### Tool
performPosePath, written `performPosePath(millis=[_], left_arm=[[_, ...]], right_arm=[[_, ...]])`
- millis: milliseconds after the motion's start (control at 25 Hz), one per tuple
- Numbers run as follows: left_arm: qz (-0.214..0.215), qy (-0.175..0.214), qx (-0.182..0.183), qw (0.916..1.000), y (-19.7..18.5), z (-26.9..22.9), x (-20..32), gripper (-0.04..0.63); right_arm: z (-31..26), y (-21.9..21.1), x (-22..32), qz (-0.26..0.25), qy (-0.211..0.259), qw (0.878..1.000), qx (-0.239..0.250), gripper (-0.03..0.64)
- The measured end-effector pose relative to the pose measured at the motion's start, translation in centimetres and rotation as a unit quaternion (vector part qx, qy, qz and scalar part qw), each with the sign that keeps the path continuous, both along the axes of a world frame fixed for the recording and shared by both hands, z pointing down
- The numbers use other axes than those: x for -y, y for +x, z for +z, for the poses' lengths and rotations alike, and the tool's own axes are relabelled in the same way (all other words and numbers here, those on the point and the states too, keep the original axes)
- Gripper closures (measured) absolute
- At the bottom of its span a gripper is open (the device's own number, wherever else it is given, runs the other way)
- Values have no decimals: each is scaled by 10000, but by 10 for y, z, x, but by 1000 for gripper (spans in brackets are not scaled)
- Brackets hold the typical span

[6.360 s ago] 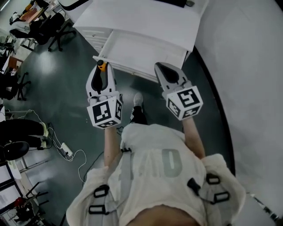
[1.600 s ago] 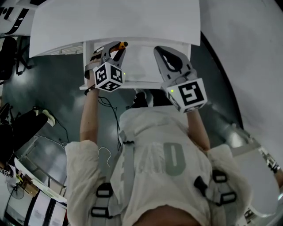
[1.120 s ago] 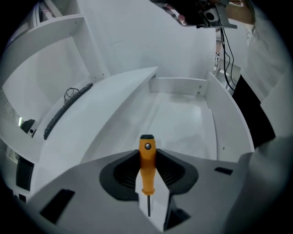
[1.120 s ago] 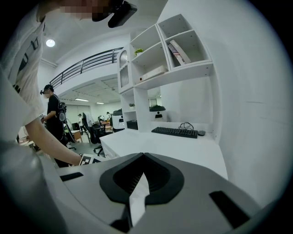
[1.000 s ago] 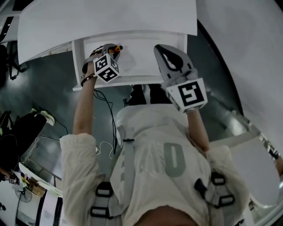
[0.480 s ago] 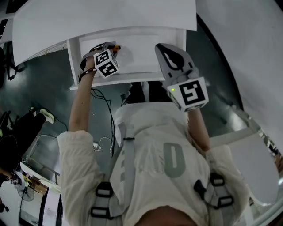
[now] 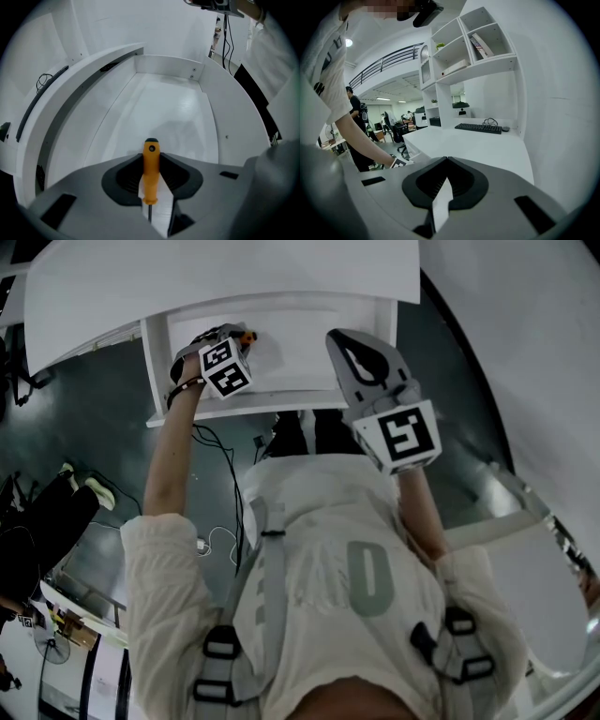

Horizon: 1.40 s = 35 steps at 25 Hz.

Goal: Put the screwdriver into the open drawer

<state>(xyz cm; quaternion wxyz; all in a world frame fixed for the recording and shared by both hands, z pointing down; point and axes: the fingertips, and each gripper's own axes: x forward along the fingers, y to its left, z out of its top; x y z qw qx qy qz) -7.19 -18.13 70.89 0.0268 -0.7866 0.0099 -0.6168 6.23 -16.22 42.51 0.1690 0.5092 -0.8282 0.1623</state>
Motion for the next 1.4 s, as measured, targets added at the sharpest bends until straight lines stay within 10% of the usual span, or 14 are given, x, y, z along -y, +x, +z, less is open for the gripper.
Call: performPosePath(millis=[1400], left_arm=[[-472,-46,-325,9983,20,-25,-27,376]], right_arm=[[-15,9,-44,-270,216,9994,40,612]])
